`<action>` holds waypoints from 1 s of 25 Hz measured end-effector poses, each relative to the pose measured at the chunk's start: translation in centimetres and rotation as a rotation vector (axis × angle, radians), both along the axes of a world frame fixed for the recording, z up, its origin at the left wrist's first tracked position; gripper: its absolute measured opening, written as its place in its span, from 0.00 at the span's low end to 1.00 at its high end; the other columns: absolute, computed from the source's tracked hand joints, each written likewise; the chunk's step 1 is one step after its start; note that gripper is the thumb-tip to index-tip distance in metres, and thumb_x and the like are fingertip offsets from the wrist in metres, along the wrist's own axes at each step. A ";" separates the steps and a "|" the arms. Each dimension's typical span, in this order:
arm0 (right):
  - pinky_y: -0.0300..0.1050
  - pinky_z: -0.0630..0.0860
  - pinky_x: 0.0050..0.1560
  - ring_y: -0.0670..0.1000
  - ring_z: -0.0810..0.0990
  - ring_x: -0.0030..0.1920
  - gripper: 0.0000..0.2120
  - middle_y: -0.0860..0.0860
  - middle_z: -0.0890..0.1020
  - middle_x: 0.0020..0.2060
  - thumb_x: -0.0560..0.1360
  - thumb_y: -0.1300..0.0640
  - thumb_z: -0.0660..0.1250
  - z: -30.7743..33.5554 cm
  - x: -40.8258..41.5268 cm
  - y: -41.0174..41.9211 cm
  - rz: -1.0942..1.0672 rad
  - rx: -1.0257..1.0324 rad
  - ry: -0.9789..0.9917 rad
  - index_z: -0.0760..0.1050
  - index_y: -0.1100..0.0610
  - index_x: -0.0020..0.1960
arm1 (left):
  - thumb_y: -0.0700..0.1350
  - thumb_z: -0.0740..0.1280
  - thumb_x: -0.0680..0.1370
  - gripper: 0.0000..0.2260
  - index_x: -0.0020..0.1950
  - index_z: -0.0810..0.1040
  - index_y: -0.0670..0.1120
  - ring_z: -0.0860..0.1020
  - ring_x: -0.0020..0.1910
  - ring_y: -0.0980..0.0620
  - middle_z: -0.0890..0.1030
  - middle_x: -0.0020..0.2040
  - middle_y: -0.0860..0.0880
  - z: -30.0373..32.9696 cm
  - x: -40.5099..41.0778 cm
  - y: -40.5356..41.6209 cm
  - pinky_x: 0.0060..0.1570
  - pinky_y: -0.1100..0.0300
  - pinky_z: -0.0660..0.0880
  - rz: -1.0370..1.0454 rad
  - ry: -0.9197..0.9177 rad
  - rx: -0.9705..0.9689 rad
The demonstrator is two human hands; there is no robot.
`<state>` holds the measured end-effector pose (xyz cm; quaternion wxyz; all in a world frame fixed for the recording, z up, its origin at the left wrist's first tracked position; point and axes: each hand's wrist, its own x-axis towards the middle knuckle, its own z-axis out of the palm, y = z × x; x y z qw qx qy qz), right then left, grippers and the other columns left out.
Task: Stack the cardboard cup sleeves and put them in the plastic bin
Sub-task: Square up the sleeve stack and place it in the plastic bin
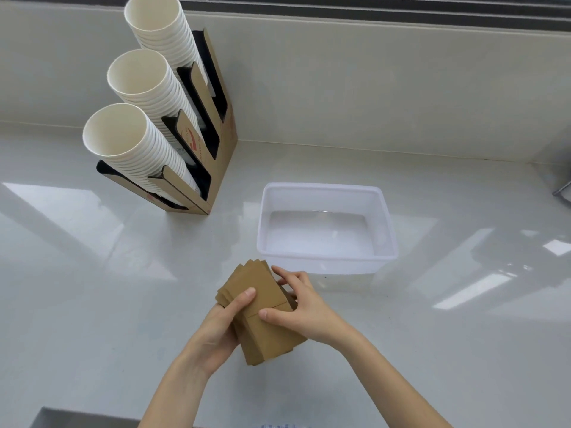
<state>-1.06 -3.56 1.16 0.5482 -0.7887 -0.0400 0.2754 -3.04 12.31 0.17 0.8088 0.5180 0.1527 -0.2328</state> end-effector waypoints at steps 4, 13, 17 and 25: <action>0.39 0.74 0.54 0.46 0.71 0.60 0.37 0.47 0.64 0.61 0.69 0.49 0.71 0.5 -0.2 -1.4 -0.019 0.019 0.008 0.56 0.45 0.72 | 0.49 0.65 0.68 0.17 0.55 0.77 0.48 0.84 0.44 0.51 0.86 0.45 0.48 0.0 0.0 -1.7 0.38 0.61 0.81 0.026 -0.021 0.021; 0.46 0.65 0.68 0.46 0.69 0.66 0.57 0.46 0.64 0.69 0.55 0.37 0.70 -0.8 -2.0 -5.1 -0.219 0.273 0.231 0.38 0.42 0.73 | 0.54 0.66 0.66 0.26 0.62 0.73 0.46 0.78 0.54 0.46 0.80 0.56 0.44 -0.5 0.8 -4.8 0.49 0.54 0.75 0.237 0.002 -0.028; 0.53 0.69 0.69 0.51 0.76 0.63 0.53 0.53 0.75 0.64 0.59 0.51 0.76 -3.0 -2.8 -4.6 -0.305 0.480 0.256 0.48 0.47 0.74 | 0.54 0.70 0.64 0.31 0.65 0.70 0.46 0.78 0.56 0.46 0.79 0.58 0.43 -1.0 0.5 -6.5 0.45 0.56 0.77 0.295 -0.008 -0.002; 0.47 0.75 0.60 0.54 0.77 0.60 0.38 0.56 0.78 0.60 0.60 0.54 0.76 -3.8 -2.8 -7.5 -0.301 0.455 0.195 0.65 0.53 0.67 | 0.60 0.79 0.48 0.51 0.66 0.65 0.46 0.78 0.58 0.49 0.77 0.62 0.43 -2.7 0.9 -5.6 0.48 0.60 0.78 -0.028 -0.045 0.086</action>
